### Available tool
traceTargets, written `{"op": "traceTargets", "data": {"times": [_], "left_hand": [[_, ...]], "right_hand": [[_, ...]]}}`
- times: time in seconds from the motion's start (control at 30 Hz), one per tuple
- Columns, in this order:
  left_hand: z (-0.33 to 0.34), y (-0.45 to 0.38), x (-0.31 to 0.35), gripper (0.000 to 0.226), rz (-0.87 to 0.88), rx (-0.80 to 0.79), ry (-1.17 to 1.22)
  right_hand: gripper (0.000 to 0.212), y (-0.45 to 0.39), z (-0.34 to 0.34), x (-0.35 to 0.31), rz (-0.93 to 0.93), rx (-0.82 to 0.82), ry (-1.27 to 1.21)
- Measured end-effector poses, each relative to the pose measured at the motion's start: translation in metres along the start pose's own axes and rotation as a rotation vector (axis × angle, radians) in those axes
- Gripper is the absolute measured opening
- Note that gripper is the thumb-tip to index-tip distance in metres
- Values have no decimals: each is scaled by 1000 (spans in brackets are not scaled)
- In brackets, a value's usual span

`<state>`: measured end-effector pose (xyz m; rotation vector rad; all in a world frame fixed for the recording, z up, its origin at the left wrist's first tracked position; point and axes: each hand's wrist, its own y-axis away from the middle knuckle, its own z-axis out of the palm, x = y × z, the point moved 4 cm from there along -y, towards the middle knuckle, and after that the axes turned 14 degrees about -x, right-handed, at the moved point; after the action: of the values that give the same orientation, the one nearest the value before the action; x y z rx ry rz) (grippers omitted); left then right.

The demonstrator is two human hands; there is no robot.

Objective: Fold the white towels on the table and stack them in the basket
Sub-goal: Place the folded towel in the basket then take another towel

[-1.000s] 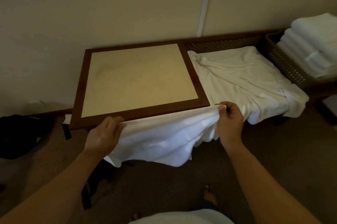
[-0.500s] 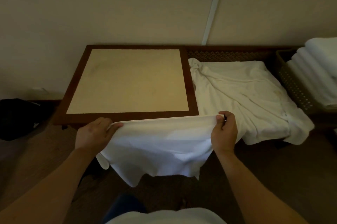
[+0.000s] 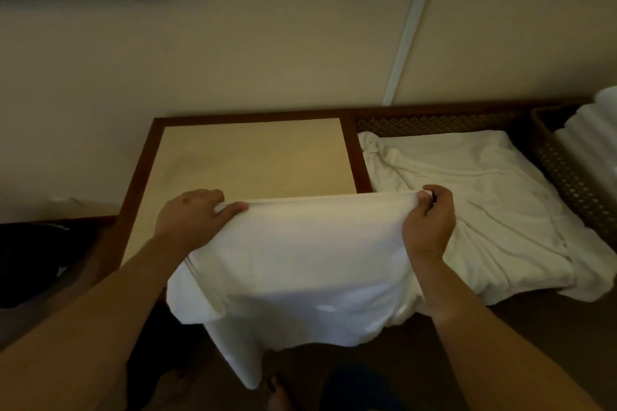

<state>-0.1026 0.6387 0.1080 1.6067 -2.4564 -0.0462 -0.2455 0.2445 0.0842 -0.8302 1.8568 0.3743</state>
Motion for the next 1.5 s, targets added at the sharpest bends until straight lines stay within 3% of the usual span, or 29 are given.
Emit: {"op": "traceTargets", "data": {"times": [0.3,0.6,0.67,0.73,0.87,1.1,1.2,1.27,1.33,1.4,1.5], "left_hand": [[-31,-157,-41,71,7,-160,-42],[-13,-333,-60,73,-49,-236,-90],[-5,-363,-64,80,-51,-258,-94],[4,-386,-64,73,-73,-286,-76],[23,-410,-61,64,-130,-350,-68],[28,-402,-69,60,-263,-292,156],[14,-356,-75,55,-320,-195,216],[12,-306,-77,63,-390,-187,268],[17,-254,-72,89,-458,-311,210],[25,-212,-68,106,-468,-428,164],[35,-177,-75,101,-413,-466,197]], "right_hand": [[17,-125,87,-27,10,-86,117],[18,-292,211,1,124,-214,136],[16,-321,235,11,123,-247,182],[16,-343,252,24,148,-253,275],[23,-357,266,42,198,-233,501],[32,-358,260,36,269,-194,601],[38,-315,279,-1,86,-190,630],[39,-260,311,-30,-128,-351,646],[40,-203,348,-56,-302,-594,643],[44,-155,383,-74,-372,-860,658],[52,-121,419,-84,-378,-1052,743]]}}
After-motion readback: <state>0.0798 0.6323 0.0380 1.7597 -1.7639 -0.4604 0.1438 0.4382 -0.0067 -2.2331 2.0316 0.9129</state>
